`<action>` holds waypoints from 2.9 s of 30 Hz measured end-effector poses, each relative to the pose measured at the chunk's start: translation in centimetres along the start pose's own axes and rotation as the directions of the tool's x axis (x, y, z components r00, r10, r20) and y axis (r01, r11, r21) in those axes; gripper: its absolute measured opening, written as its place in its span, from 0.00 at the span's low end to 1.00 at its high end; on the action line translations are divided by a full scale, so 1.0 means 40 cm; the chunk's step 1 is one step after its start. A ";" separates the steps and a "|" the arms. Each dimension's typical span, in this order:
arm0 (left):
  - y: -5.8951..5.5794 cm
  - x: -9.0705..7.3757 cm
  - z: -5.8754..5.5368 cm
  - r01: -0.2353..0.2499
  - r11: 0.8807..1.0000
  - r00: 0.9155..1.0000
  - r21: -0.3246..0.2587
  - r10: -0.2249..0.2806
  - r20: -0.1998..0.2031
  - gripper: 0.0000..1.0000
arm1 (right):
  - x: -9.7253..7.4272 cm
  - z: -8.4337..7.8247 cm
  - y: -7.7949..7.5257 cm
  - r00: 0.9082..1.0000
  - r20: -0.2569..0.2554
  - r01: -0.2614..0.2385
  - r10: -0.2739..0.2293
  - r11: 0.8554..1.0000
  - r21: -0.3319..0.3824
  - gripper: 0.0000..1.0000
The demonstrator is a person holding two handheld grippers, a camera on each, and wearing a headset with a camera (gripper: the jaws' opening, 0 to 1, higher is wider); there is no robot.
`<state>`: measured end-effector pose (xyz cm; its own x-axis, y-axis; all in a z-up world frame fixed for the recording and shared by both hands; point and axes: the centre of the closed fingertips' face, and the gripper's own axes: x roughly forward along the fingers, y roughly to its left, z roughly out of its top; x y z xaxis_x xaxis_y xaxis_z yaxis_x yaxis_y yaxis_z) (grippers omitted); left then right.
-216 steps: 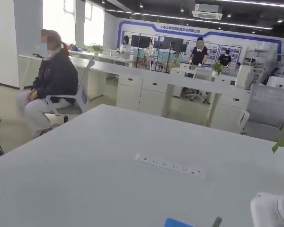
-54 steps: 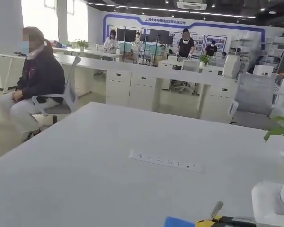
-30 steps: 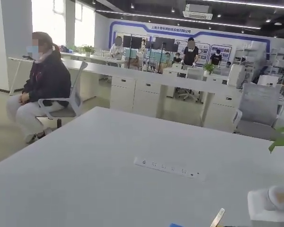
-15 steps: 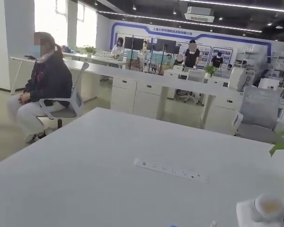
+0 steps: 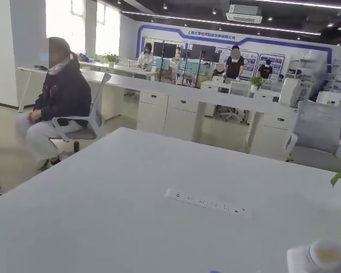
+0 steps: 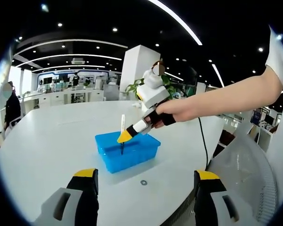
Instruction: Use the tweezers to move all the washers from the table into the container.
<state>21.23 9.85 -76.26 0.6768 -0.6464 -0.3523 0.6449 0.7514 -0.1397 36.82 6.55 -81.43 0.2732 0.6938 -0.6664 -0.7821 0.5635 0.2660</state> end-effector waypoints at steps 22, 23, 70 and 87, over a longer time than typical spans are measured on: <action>-0.001 0.000 -0.002 0.006 1.000 1.000 0.008 -0.006 -0.006 0.84 | -0.134 0.057 0.139 0.979 0.186 -0.079 0.080 0.997 -0.011 0.04; -0.001 0.000 -0.002 0.006 1.000 1.000 0.010 -0.006 -0.005 0.84 | -0.137 0.055 0.148 0.978 0.191 -0.086 0.086 0.996 -0.012 0.04; -0.002 0.003 -0.022 0.011 1.000 0.999 0.011 -0.011 -0.045 0.83 | -0.050 -0.178 0.299 0.993 -0.064 -0.120 0.102 0.892 -0.437 0.05; -0.003 0.004 -0.023 0.011 1.000 0.999 0.015 -0.010 -0.046 0.83 | -0.067 -0.168 0.284 0.997 0.004 -0.067 0.074 0.917 -0.393 0.02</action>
<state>20.93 9.80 -77.15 0.6529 -0.6474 -0.3933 0.6578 0.7420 -0.1293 23.47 8.08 -81.30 0.2168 0.7357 -0.6416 -0.9555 0.2947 0.0151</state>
